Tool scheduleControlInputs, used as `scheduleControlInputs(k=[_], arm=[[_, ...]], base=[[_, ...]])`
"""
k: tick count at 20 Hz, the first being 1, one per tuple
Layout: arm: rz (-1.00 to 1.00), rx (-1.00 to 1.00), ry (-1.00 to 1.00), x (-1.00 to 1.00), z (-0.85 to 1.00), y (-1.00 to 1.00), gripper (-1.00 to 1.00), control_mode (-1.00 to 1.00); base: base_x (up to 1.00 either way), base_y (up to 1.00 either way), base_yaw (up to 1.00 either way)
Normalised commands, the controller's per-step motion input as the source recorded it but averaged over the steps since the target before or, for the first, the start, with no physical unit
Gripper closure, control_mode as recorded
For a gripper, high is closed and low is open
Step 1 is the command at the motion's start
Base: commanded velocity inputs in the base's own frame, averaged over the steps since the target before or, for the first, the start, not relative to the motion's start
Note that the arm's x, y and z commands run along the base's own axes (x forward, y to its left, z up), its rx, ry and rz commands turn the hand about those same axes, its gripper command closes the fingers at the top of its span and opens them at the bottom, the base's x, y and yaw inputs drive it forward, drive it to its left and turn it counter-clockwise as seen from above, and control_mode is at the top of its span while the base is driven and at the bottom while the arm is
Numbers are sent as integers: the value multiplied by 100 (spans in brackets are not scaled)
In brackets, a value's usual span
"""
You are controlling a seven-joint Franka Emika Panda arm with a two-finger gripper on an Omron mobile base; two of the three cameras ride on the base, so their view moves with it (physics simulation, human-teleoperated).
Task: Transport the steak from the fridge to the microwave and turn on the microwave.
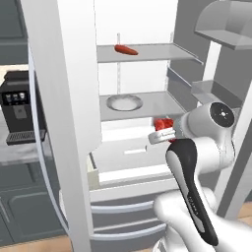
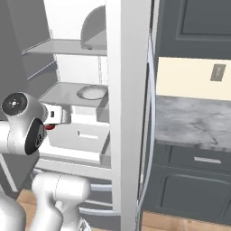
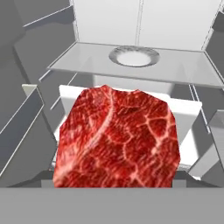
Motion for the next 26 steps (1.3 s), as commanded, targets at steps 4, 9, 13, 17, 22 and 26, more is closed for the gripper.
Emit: scheduleControlInputs(k=[4,9,13,17,22,26], arm=[[0,0,0,0,0,0,100,100],[0,0,0,0,0,0,100,100],[0,0,0,0,0,0,100,100],[0,0,0,0,0,0,100,100],[0,0,0,0,0,0,100,100],[0,0,0,0,0,0,100,100]], base=[[-52,0,0],[-49,6,-10],[-49,8,-18],[-44,9,-16],[-47,9,-16],[-38,3,-29]])
